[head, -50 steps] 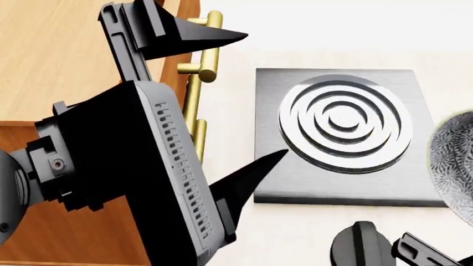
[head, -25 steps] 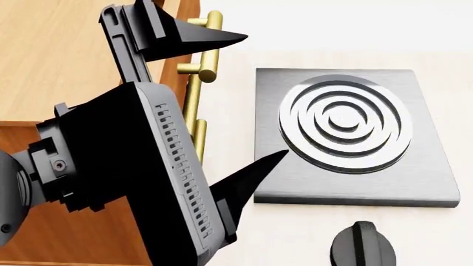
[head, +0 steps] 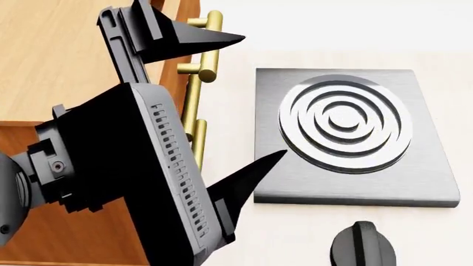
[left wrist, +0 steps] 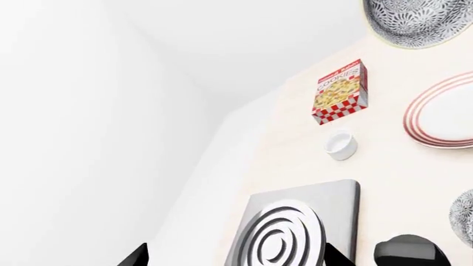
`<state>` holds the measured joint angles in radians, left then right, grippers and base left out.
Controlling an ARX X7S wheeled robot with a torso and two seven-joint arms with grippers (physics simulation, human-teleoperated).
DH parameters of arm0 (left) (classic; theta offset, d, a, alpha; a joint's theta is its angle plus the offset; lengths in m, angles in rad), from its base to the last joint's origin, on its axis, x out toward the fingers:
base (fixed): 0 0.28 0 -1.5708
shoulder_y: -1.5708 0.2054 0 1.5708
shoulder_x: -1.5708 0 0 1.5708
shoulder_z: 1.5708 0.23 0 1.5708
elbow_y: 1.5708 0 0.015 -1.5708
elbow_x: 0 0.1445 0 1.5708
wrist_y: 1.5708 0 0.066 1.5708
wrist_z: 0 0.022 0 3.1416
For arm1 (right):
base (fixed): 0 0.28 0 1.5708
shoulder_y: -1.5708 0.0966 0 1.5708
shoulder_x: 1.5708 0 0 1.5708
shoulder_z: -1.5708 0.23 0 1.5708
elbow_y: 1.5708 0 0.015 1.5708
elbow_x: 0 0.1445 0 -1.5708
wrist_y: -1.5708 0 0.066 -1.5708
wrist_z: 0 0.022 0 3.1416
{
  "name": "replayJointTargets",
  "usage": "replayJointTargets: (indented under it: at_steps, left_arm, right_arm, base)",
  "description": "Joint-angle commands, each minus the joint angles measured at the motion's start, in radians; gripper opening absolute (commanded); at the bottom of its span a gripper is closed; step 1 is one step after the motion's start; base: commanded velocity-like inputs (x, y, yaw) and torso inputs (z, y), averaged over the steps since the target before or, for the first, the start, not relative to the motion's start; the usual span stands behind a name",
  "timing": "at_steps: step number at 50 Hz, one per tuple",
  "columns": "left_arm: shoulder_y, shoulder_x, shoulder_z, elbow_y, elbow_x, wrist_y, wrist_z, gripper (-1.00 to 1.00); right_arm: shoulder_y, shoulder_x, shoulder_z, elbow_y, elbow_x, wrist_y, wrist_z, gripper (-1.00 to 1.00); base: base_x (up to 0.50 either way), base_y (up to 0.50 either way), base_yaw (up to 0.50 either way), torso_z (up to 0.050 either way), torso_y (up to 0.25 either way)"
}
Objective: Pick the akita bowl on the wooden cabinet and place it on the plate.
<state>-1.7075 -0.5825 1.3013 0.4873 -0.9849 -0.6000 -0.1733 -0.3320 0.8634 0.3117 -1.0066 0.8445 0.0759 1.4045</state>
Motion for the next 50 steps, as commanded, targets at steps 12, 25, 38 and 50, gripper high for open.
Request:
replayJointTargets:
  at_steps: [12,25,38,50]
  left_arm:
    - [0.019,-0.002,0.001,-0.003,0.009,0.011,0.000,1.00]
    - [0.027,-0.002,0.002,-0.006,0.015,0.016,0.002,1.00]
    - [0.031,0.007,0.002,-0.015,0.020,0.019,0.007,1.00]
    - [0.034,0.015,0.001,-0.021,0.022,0.021,0.010,1.00]
  right_arm:
    - [-0.121,-0.048,0.143,0.039,0.126,-0.201,-0.225,-1.00]
    - [-0.167,-0.030,0.232,0.078,0.165,-0.202,-0.240,-1.00]
    - [-0.097,0.047,0.205,0.187,0.221,-0.158,-0.234,-1.00]
    - [0.003,0.109,0.141,0.284,0.282,-0.134,-0.254,-1.00]
  base:
    - [0.00,0.00,0.00,0.000,0.001]
    - [0.00,0.00,0.00,0.001,0.000]
    - [0.00,0.00,0.00,0.000,0.000]
    - [0.00,0.00,0.00,0.000,0.001]
